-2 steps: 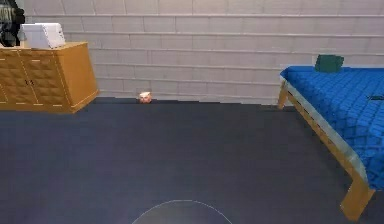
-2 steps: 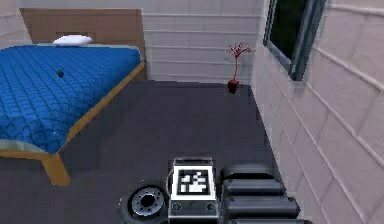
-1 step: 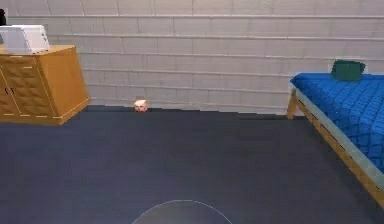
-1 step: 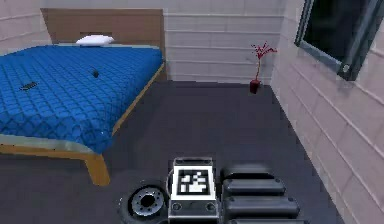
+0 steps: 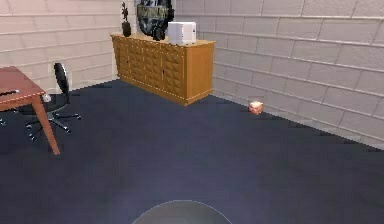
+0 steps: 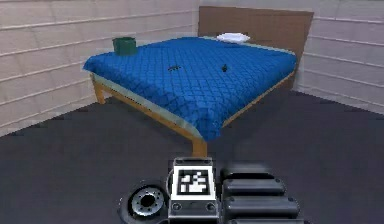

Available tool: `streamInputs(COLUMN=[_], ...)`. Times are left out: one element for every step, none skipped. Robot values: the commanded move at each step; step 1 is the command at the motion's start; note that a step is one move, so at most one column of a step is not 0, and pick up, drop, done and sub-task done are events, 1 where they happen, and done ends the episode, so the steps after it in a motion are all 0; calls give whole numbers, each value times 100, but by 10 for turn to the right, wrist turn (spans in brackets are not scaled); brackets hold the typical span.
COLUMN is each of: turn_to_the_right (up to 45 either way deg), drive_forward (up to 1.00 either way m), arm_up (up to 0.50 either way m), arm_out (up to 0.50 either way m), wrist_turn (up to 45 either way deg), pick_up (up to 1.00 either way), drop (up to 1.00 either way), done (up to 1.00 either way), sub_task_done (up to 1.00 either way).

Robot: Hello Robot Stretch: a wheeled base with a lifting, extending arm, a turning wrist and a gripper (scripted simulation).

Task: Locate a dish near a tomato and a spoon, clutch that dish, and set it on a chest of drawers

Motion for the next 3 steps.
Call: streamInputs(turn_to_the_right=[0,-180,0], drive_forward=[25,0,100], arm_up=[0,0,0], arm_out=[0,0,0], wrist_turn=[0,0,0], pick_up=[0,0,0], drop=[0,0,0], done=[0,0,0], sub_task_done=[0,0,0])
